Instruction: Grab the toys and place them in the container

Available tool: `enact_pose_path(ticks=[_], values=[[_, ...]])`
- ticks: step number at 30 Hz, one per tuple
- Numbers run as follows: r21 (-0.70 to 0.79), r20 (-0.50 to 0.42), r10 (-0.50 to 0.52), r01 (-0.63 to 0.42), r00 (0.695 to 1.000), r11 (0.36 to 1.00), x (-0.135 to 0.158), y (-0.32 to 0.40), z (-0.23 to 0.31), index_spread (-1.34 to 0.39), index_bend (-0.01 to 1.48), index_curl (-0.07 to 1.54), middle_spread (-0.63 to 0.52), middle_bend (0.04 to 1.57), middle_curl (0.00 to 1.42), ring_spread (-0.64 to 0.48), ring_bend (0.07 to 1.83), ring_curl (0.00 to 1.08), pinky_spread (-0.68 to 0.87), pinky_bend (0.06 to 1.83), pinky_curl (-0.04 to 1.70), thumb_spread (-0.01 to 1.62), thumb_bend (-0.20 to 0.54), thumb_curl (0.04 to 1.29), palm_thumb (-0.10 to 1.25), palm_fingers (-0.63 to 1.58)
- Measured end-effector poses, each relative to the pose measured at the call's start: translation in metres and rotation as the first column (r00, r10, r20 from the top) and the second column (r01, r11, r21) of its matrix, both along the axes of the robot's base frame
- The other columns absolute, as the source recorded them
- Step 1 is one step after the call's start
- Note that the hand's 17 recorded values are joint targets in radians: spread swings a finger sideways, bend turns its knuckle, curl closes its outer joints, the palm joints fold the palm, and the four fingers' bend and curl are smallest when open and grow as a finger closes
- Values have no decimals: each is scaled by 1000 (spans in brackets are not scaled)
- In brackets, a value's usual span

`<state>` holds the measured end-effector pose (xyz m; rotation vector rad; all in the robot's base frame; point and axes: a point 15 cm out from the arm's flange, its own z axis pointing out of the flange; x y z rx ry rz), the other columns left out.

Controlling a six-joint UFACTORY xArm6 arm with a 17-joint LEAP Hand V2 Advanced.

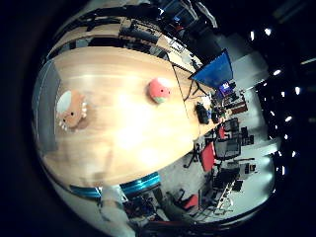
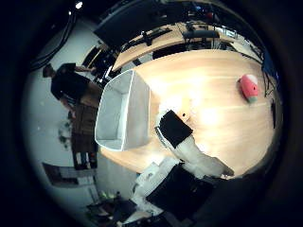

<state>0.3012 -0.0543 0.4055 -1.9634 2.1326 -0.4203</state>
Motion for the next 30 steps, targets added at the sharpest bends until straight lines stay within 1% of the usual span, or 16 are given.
enact_pose_path(ticks=[11, 16, 20, 23, 30], values=[[0, -21, 15, -15, 1000, 1000, -6, 2, -2, -456, 166, 298, -100, 199, 356, -13, 402, 216, 399, 406, 228, 1137, -22, 275, 371, 350], [0, -34, 27, -27, 999, 1000, -2, 4, -7, -462, 164, 294, -100, 199, 356, -13, 404, 217, 402, 421, 232, 1116, -25, 275, 358, 351], [1, -42, 38, -38, 998, 999, 6, 6, -13, -460, 157, 289, -102, 195, 355, -20, 414, 218, 399, 442, 235, 1103, -25, 275, 355, 349], [-5, -39, 45, -45, 998, 999, 20, 4, -19, -459, 154, 283, -110, 195, 352, -33, 435, 221, 399, 470, 240, 1089, -26, 275, 349, 356], [10, -132, 85, -85, 988, 996, 40, 17, -52, -460, 147, 272, -124, 198, 353, -44, 469, 227, 396, 514, 247, 1052, -28, 277, 333, 335]])
